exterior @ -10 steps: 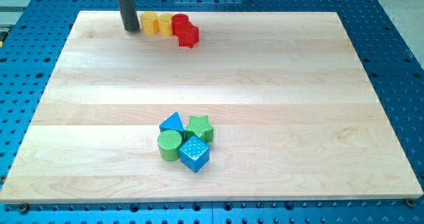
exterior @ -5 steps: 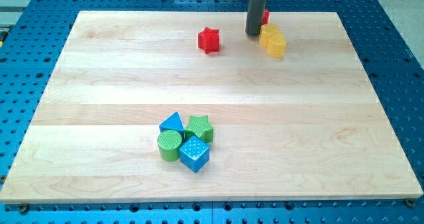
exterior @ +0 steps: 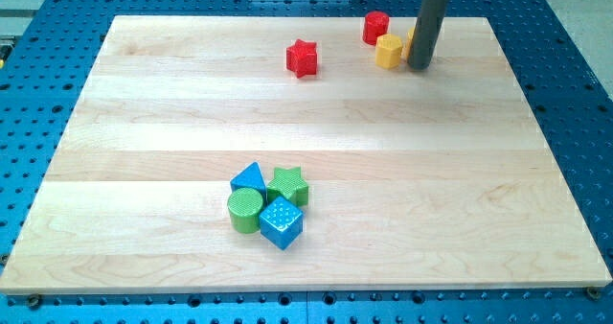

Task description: Move the yellow and red blocks to the top right

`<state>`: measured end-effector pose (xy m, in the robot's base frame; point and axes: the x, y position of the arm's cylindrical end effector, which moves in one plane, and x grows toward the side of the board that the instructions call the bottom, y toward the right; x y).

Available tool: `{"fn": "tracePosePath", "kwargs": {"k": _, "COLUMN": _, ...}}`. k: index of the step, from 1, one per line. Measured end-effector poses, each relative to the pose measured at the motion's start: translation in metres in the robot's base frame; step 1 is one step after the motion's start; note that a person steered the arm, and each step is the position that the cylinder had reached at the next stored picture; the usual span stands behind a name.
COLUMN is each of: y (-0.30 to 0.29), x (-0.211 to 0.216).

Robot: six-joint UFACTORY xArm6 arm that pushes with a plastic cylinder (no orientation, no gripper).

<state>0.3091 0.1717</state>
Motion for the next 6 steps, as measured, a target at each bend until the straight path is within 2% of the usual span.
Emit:
{"fn": "tracePosePath", "kwargs": {"k": 1, "y": -0.052, "x": 0.005}}
{"fn": "tracePosePath", "kwargs": {"k": 2, "y": -0.075, "x": -0.009}}
{"fn": "tracePosePath", "kwargs": {"k": 3, "y": -0.068, "x": -0.026}}
{"fn": "tracePosePath", "kwargs": {"k": 4, "y": -0.035, "x": -0.033}}
{"fn": "tracePosePath", "kwargs": {"k": 6, "y": -0.172, "x": 0.037}}
